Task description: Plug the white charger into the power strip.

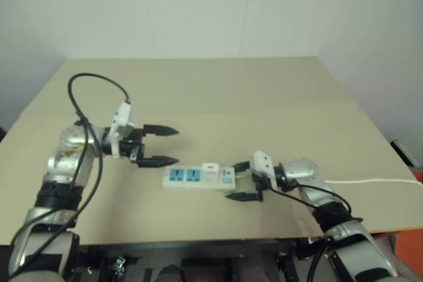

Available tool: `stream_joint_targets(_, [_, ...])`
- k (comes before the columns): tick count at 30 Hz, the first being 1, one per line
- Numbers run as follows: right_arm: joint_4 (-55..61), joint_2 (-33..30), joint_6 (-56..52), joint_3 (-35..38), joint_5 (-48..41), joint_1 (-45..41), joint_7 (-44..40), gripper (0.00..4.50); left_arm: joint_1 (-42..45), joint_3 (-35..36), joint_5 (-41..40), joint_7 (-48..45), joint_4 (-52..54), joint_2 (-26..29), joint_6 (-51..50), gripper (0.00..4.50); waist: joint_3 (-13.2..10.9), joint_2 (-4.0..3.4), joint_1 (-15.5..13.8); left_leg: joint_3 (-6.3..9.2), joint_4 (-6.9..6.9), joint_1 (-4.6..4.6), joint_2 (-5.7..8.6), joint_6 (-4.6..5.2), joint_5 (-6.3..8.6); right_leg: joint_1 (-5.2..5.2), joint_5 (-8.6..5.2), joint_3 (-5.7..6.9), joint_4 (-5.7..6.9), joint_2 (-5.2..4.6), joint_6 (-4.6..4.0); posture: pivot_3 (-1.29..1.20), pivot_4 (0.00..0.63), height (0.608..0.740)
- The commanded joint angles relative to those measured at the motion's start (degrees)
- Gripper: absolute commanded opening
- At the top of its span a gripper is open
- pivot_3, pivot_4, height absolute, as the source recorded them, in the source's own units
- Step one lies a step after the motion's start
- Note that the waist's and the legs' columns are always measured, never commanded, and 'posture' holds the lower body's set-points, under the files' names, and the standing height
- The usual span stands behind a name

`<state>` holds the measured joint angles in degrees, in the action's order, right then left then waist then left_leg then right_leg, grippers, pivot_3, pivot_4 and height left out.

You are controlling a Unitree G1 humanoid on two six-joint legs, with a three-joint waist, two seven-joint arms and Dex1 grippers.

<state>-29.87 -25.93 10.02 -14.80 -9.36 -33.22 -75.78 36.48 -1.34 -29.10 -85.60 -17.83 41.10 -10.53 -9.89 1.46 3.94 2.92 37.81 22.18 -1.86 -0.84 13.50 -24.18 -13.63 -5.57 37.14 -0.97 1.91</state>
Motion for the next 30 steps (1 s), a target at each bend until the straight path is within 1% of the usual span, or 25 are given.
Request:
stream_joint_targets(1, [4.60,-1.95,1.40,3.08,-1.05,1.84,1.21,4.46,-0.81,3.81,-1.98,1.87,3.29,-0.89,0.11,4.50,-0.04,0.02,-0.12,0.00,0.00,0.01,0.00,0.00,0.00,-0.01,0.00,0.00,0.00,0.00,-0.01,0.00,0.150,0.740])
stream_joint_targets(4, [9.97,-4.23,0.31,5.68,-2.58,4.35,2.58,4.46,-0.72,6.40,-5.07,3.52,4.89,-1.77,-2.99,4.50,-0.12,0.04,-0.44,0.02,0.03,0.09,0.01,0.00,0.00,-0.05,0.07,0.03,-0.01,-0.01,-0.10,0.00,0.150,0.740])
stream_joint_targets(8, [20.28,-10.33,-0.76,11.39,-4.31,9.31,4.96,4.46,-3.64,6.21,-0.38,2.58,4.61,0.52,1.94,4.50,-0.17,-0.03,-0.57,-0.01,0.04,0.10,0.02,0.00,0.00,-0.06,0.06,0.02,-0.02,-0.03,-0.07,0.00,0.150,0.740])
stream_joint_targets(13, [27.78,-20.68,-8.75,19.31,-11.50,13.89,1.70,4.46,-5.39,7.90,0.48,2.49,2.83,3.03,3.14,4.50,-0.30,-0.03,-0.64,-0.03,0.04,0.08,0.04,0.00,0.00,-0.06,0.01,0.02,-0.01,-0.06,0.02,0.00,0.150,0.740])
stream_joint_targets(15, [29.44,-24.61,-9.82,22.41,-12.78,16.18,0.47,4.46,-7.24,8.17,1.13,2.31,3.15,3.96,4.38,4.50,-0.34,-0.07,-0.62,-0.03,0.04,0.07,0.02,0.00,0.00,-0.05,0.01,0.03,-0.02,-0.05,0.02,0.00,0.150,0.740])
stream_joint_targets(18, [32.07,-28.83,-11.60,26.74,-14.88,19.97,-0.34,4.46,-10.07,10.27,-0.79,3.39,4.98,3.64,3.83,4.50,-0.35,-0.07,-0.52,-0.08,0.03,0.05,0.03,0.00,0.00,-0.04,0.01,-0.01,-0.04,-0.06,0.02,0.00,0.150,0.740])
stream_joint_targets(21, [34.90,-31.21,-14.30,30.28,-16.55,24.36,-0.07,4.46,-13.24,12.45,-3.27,4.46,8.32,3.34,1.96,4.50,-0.45,0.08,-0.61,-0.08,0.04,0.07,0.02,0.00,0.00,-0.04,0.01,-0.01,-0.04,-0.08,0.03,0.00,0.150,0.740])
stream_joint_targets(24, [36.92,-31.73,-15.41,31.97,-16.99,27.21,0.41,4.46,-15.48,12.75,-2.99,5.26,9.99,3.18,2.33,4.50,-0.46,0.10,-0.63,-0.09,0.04,0.04,0.02,0.00,0.00,-0.02,0.01,-0.01,-0.03,-0.08,0.04,0.00,0.150,0.740])
stream_joint_targets(30, [38.78,-32.49,-16.78,33.31,-16.85,28.85,1.45,4.46,-15.23,12.69,-2.58,5.79,9.99,3.91,1.60,4.50,-0.48,0.11,-0.63,-0.11,0.04,0.03,0.03,0.00,0.00,-0.02,0.01,-0.01,-0.04,-0.08,0.04,0.00,0.150,0.740])
